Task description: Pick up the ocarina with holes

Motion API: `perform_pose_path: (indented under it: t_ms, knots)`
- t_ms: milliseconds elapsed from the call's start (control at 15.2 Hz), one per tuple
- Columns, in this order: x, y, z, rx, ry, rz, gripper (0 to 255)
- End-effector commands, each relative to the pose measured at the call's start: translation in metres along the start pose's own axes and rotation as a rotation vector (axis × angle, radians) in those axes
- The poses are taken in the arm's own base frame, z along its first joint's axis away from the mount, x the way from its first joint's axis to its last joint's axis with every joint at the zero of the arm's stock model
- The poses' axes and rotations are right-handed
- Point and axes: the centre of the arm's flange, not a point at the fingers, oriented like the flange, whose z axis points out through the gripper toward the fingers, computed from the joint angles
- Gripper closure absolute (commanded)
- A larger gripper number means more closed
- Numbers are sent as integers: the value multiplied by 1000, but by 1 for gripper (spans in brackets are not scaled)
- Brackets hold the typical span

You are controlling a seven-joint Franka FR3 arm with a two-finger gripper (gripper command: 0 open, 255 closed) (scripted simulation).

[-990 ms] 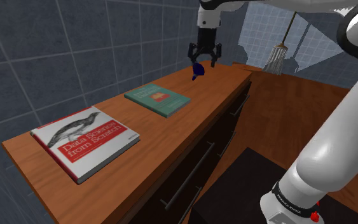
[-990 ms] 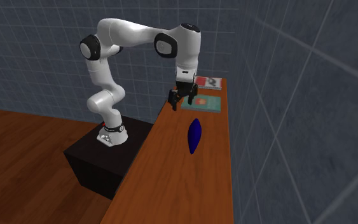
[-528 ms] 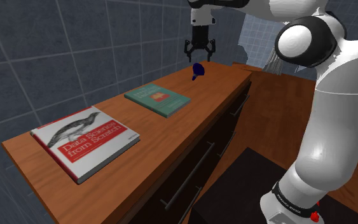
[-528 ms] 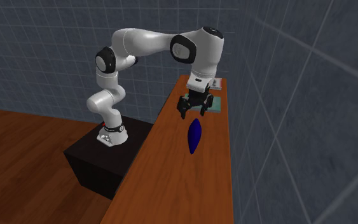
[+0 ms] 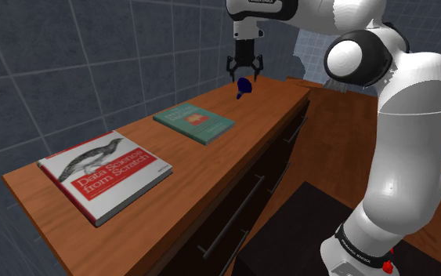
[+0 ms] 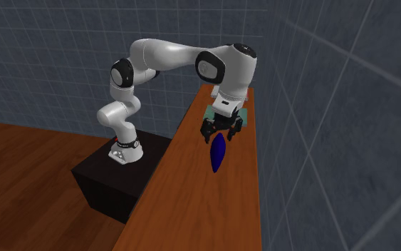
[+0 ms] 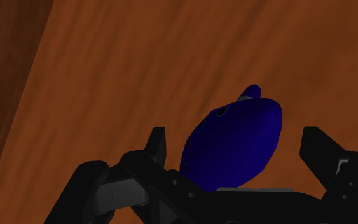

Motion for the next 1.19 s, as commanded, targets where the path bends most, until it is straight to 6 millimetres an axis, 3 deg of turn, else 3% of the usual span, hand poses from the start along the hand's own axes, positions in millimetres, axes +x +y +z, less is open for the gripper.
perform_pose_path:
  t_ms: [0,132,198,792,1122]
  knots:
    - [2,-1,9,0,0,0,0]
    - [2,-1,9,0,0,0,0]
    - [2,-1,9,0,0,0,255]
    - [2,-1,9,0,0,0,255]
    - [-1,2,-17,0,0,0,255]
